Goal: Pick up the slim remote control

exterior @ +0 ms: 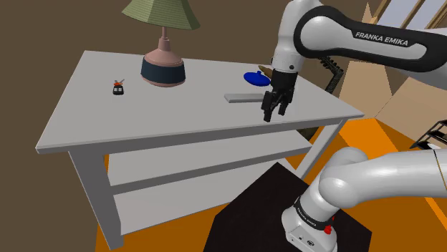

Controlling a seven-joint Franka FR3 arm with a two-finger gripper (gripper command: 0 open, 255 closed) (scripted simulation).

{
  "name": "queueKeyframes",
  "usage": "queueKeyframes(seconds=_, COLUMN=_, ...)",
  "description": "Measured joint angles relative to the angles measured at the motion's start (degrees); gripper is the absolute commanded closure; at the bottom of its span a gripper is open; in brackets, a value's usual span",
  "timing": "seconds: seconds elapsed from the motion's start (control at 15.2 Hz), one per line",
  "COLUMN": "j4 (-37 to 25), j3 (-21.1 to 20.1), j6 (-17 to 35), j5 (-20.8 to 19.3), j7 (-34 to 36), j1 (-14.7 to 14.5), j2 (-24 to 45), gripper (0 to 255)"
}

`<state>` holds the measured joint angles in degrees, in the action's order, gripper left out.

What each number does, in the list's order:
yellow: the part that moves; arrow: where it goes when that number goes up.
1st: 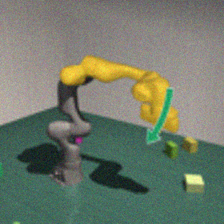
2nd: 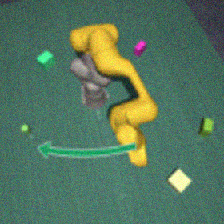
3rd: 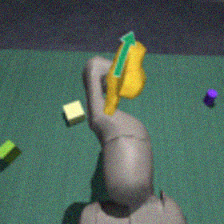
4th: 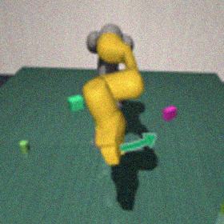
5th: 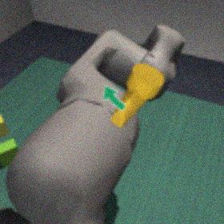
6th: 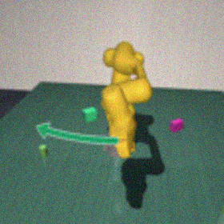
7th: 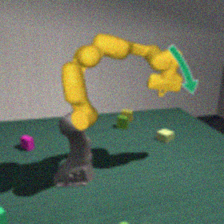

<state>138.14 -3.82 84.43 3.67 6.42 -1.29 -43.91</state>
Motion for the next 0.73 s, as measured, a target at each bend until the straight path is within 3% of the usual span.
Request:
queueKeyframes(seconds=0.2, j4=-0.55, j3=1.94, j6=0.98, j5=-1.75, j7=-4.49, j1=-0.56, j2=1.03, gripper=0)
queueKeyframes(seconds=0.73, j4=-6.8, j3=12.95, j6=9.34, j5=-9.31, j7=-34.31, j1=-5.23, j2=11.51, gripper=0)
